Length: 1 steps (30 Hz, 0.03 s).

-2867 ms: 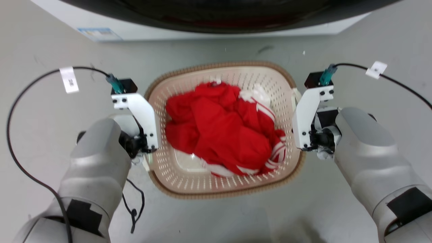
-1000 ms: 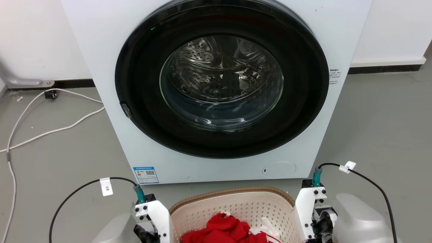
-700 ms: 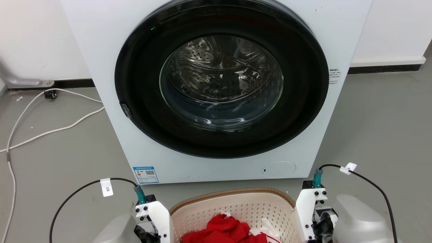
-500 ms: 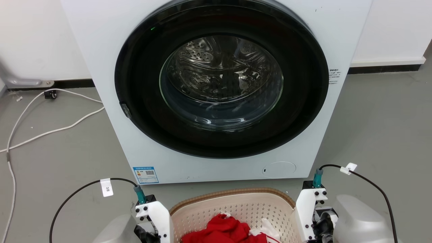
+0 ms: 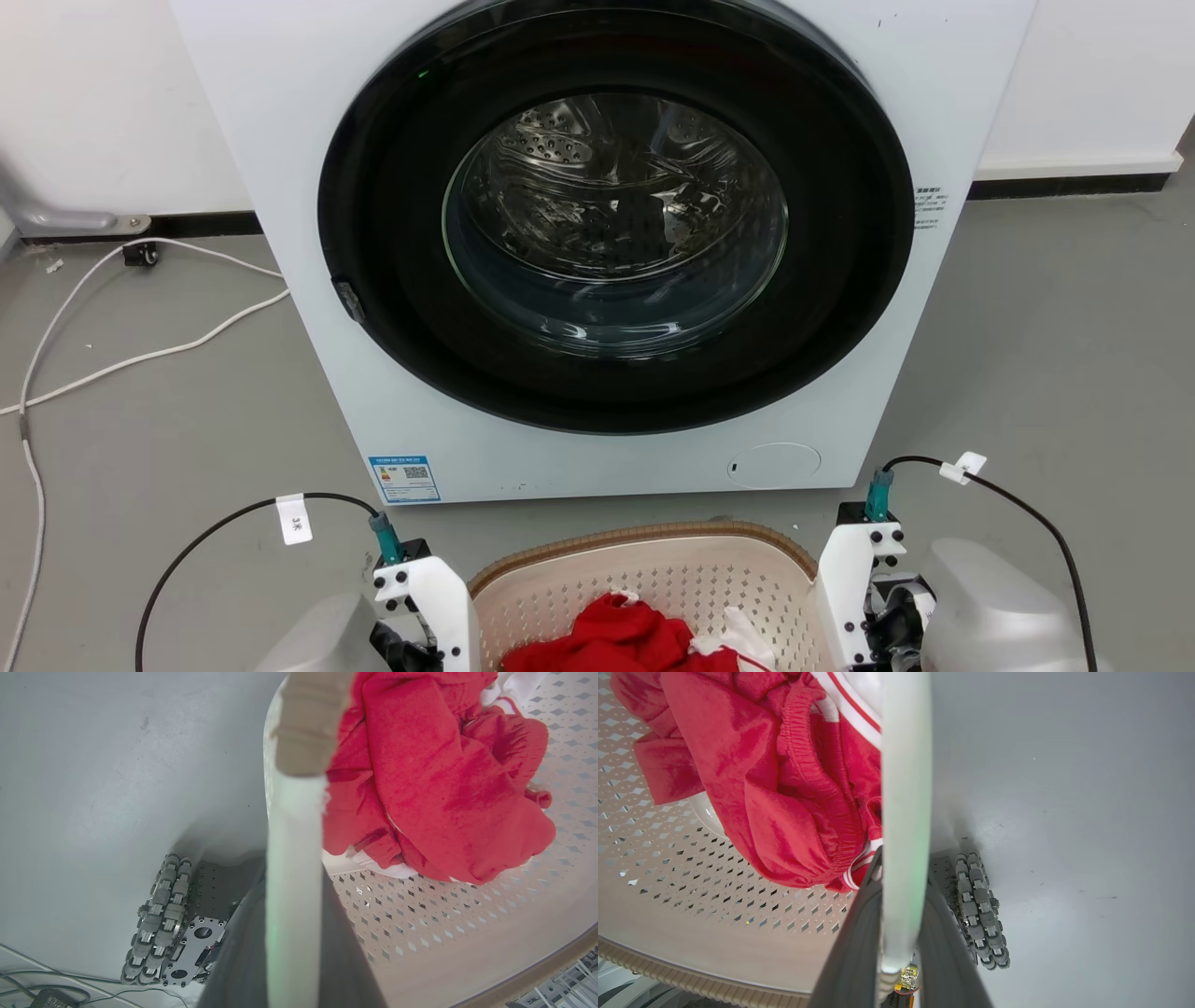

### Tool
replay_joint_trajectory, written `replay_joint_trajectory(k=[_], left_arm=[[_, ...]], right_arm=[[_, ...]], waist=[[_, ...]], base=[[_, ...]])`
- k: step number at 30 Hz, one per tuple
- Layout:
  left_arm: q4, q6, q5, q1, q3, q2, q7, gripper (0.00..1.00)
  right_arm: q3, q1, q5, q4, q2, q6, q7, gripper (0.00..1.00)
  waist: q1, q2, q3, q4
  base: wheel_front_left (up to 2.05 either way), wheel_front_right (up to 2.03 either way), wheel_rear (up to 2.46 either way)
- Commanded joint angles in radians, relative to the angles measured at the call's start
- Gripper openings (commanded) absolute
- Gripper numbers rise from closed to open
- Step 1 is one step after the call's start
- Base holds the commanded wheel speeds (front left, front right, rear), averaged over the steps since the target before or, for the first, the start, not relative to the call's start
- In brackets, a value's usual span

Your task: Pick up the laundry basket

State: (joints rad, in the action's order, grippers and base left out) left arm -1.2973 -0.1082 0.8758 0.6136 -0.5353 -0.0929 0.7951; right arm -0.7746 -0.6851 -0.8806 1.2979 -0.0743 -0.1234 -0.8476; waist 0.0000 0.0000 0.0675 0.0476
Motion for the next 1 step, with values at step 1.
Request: replay_joint_trajectory(k=[1], left_arm=[[0.015, -0.008, 0.022, 0.009, 0.005, 0.04, 0.005, 0.0]], right_arm=[[0.008, 0.003, -0.011, -0.016, 0.044, -0.013, -0.009, 0.0]], waist=[[0.0, 0.0, -0.001, 0.0]], base=[[0.0, 0.0, 0.0]])
